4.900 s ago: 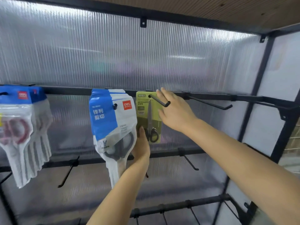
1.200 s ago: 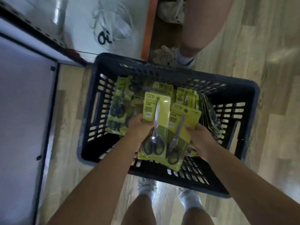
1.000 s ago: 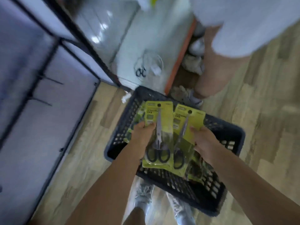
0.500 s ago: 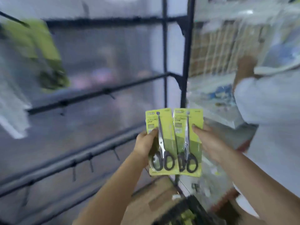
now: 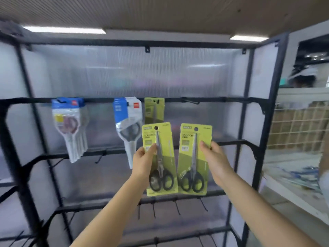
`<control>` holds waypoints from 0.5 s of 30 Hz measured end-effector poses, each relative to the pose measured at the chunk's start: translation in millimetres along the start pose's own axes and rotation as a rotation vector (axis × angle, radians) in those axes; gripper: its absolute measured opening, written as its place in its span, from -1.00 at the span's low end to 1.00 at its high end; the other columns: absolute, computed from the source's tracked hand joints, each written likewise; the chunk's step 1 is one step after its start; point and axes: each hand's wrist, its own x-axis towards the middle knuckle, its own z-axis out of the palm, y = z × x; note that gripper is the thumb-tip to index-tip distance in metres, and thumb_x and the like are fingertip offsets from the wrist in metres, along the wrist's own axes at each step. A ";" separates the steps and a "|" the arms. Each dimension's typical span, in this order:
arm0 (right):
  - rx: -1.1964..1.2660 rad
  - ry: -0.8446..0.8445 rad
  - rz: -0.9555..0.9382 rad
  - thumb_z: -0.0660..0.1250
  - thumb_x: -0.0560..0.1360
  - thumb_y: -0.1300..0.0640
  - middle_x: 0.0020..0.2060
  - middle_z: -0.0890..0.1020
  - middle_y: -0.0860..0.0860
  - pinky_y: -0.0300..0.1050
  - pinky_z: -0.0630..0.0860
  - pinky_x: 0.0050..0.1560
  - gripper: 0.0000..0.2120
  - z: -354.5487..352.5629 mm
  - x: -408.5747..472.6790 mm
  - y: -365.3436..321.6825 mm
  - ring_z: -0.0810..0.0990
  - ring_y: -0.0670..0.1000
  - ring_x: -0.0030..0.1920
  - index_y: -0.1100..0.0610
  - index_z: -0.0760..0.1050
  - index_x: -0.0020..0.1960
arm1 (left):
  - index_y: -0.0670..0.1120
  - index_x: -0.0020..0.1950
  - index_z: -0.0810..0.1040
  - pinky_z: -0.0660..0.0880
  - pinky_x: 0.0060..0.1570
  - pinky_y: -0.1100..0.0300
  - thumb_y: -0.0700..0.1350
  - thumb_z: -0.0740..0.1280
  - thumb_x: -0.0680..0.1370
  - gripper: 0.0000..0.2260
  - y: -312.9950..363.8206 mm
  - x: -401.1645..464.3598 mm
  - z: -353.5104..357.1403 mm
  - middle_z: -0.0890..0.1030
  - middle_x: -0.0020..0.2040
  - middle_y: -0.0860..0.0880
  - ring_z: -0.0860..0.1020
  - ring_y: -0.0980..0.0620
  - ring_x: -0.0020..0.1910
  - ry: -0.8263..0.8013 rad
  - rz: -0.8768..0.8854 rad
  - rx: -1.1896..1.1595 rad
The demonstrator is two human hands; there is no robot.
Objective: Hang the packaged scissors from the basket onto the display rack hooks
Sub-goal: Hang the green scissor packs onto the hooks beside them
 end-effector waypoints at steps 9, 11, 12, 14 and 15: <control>-0.056 -0.053 -0.069 0.17 0.61 0.03 0.08 0.55 0.07 -0.10 0.39 -0.03 -0.71 50.2 22.0 -20.5 0.49 0.07 0.11 0.22 0.44 0.18 | -0.06 -0.16 0.51 0.42 -0.49 0.36 -0.06 0.30 0.57 -0.86 27.5 5.1 -36.3 0.53 -0.28 -0.01 0.47 0.07 -0.34 0.105 0.074 0.035; -0.066 -0.038 -0.103 0.16 0.60 0.03 0.03 0.54 0.05 -0.10 0.37 -0.04 -0.71 60.4 29.7 -32.1 0.48 0.04 0.05 0.22 0.45 0.17 | -0.04 -0.16 0.52 0.42 -0.32 0.28 -0.05 0.31 0.56 -0.88 35.9 12.9 -39.5 0.55 -0.24 0.00 0.48 0.05 -0.27 0.110 0.107 0.061; -0.070 -0.035 -0.114 0.17 0.60 0.02 0.05 0.53 0.05 -0.08 0.38 0.02 -0.67 64.7 33.6 -38.4 0.48 0.04 0.07 0.23 0.43 0.22 | -0.05 -0.14 0.53 0.43 -0.26 0.24 -0.05 0.32 0.56 -0.89 40.1 16.6 -40.3 0.57 -0.22 0.00 0.50 0.04 -0.24 0.114 0.121 0.060; -0.084 -0.033 -0.128 0.17 0.58 -0.03 0.10 0.50 0.05 -0.03 0.37 0.12 -0.56 72.4 42.4 -50.3 0.45 0.04 0.13 0.24 0.37 0.33 | -0.06 -0.10 0.55 0.48 -0.13 0.12 -0.05 0.33 0.55 -0.90 47.1 23.0 -41.1 0.59 -0.18 -0.04 0.52 -0.01 -0.21 0.120 0.140 0.043; -0.095 -0.035 -0.134 0.17 0.58 -0.03 0.11 0.51 0.09 -0.02 0.37 0.12 -0.55 75.5 46.0 -56.1 0.46 0.06 0.14 0.25 0.36 0.34 | -0.07 -0.09 0.55 0.49 -0.05 0.06 -0.05 0.34 0.54 -0.90 49.6 26.2 -41.6 0.59 -0.18 -0.06 0.52 -0.05 -0.18 0.125 0.148 0.044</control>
